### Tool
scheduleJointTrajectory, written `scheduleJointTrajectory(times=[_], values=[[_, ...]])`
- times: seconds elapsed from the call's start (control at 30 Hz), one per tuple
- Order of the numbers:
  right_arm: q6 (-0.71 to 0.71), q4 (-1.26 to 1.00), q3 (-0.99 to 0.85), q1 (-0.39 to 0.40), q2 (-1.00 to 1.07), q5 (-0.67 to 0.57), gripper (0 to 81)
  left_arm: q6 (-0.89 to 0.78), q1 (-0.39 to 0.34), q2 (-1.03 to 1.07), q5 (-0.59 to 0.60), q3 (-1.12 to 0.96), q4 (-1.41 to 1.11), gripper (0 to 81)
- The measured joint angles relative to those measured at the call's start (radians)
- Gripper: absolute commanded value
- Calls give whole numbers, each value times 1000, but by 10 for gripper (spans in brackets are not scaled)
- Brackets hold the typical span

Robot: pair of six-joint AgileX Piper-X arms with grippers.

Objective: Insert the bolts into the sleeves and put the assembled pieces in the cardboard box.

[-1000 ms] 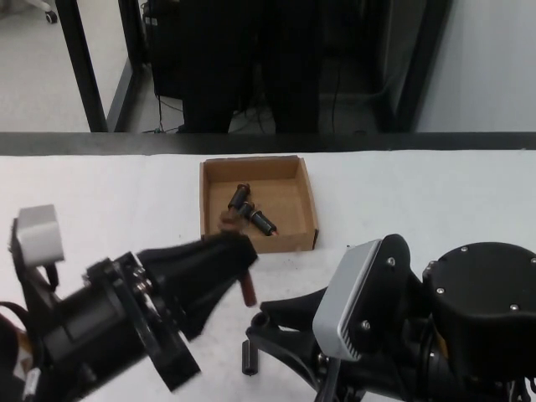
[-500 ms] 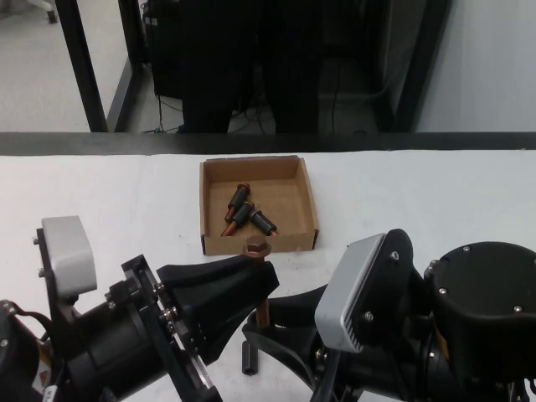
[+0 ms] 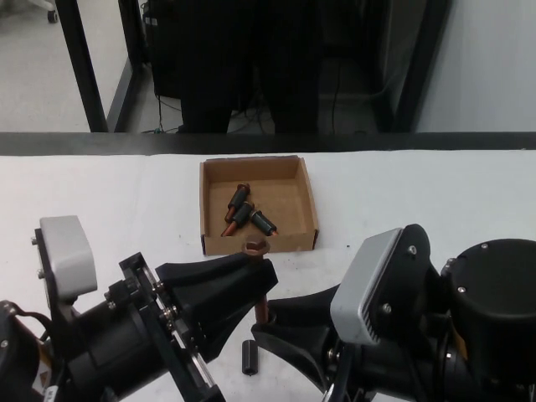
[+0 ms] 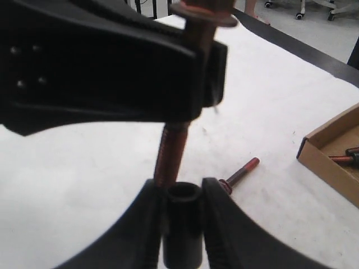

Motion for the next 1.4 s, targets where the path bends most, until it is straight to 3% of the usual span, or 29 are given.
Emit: scheduleJointTrajectory(times=[1.4], values=[[133, -78, 1, 20, -6, -17, 2, -75, -1, 0, -27, 0, -67, 8]])
